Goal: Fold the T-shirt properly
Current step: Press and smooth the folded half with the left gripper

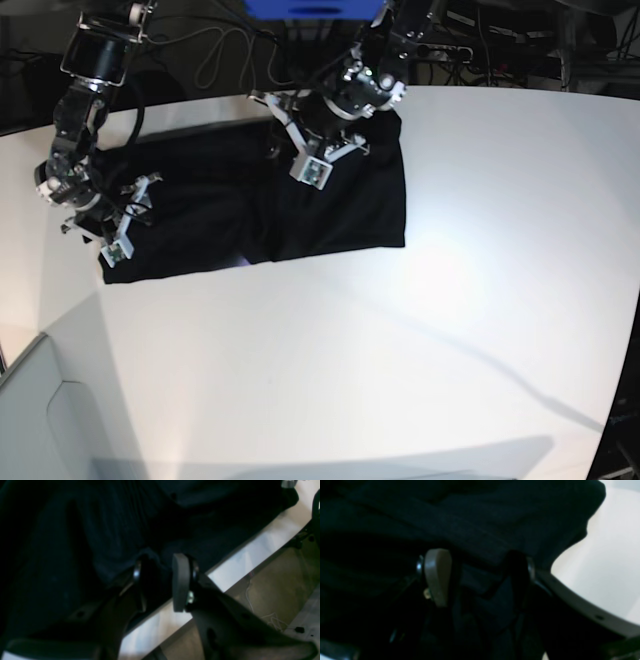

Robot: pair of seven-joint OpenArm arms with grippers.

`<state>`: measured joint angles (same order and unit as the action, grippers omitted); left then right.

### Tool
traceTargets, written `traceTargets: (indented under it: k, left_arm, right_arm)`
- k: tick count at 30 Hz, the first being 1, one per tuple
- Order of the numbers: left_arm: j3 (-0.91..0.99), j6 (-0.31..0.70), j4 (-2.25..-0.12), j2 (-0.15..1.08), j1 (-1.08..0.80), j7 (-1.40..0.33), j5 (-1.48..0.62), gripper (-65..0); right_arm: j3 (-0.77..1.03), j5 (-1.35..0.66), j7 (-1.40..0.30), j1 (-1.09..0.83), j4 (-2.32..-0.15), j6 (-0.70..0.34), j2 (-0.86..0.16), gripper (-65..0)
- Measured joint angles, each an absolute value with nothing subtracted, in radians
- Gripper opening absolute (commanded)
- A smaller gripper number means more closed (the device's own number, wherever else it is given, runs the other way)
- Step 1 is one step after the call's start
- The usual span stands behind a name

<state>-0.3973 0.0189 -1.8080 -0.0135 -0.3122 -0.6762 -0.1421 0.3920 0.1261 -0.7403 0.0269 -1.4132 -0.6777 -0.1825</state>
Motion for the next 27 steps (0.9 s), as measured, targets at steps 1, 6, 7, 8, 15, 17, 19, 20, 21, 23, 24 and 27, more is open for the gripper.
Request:
traceTargets:
  k: [1, 6, 7, 8, 15, 17, 19, 20, 21, 23, 24, 27]
  left_arm:
    - [-0.397, 0.019, -1.808, -0.014, -0.310, -0.677, -0.142, -53.7]
    - [-0.397, 0.019, -1.813, -0.014, -0.310, -0.676, -0.144, -65.0]
    - [-0.397, 0.019, -1.815, -0.016, -0.310, -0.677, -0.144, -65.0]
    - [-0.397, 0.019, -1.815, -0.017, -0.310, -0.676, -0.145, -65.0]
    - [-0.443, 0.011, -1.827, -0.013, -0.310, -0.677, -0.128, -65.0]
    - [-0.465, 0.012, -1.842, -0.014, -0.310, -0.677, -0.136, -65.0]
    - [-0.473, 0.013, -1.848, -0.013, -0.306, -0.677, -0.138, -65.0]
    - [-0.473, 0.013, -1.848, -0.012, -0.299, -0.680, -0.136, -65.0]
    - [-0.473, 0.012, -1.848, -0.010, -0.291, -0.680, -0.133, -65.0]
    - [-0.473, 0.012, -1.848, -0.010, -0.287, -0.675, -0.134, -65.0]
    - [-0.473, 0.012, -1.848, -0.010, -0.287, -0.677, -0.134, -65.0]
    - [-0.474, 0.012, -1.845, -0.008, -0.281, -0.683, -0.134, -65.0]
  right_arm:
    - [0.392, 0.126, -0.740, 0.027, -1.413, -0.678, -0.183, -29.2]
    - [0.392, 0.126, -0.740, 0.027, -1.413, -0.678, -0.183, -29.2]
    - [0.392, 0.126, -0.740, 0.027, -1.413, -0.678, -0.183, -29.2]
    - [0.392, 0.126, -0.740, 0.027, -1.413, -0.678, -0.182, -29.3]
    - [0.392, 0.126, -0.740, 0.027, -1.413, -0.678, -0.183, -29.3]
    - [0.392, 0.126, -0.740, 0.027, -1.413, -0.678, -0.182, -29.3]
    - [0.392, 0.126, -0.740, 0.027, -1.413, -0.678, -0.183, -29.3]
    - [0.392, 0.126, -0.740, 0.027, -1.413, -0.678, -0.183, -29.3]
    - [0.392, 0.126, -0.740, 0.029, -1.413, -0.678, -0.183, -29.4]
    - [0.392, 0.127, -0.749, 0.033, -1.413, -0.678, -0.182, -29.4]
    - [0.392, 0.127, -0.752, 0.033, -1.413, -0.678, -0.182, -29.4]
    - [0.392, 0.126, -0.751, 0.035, -1.412, -0.679, -0.181, -29.4]
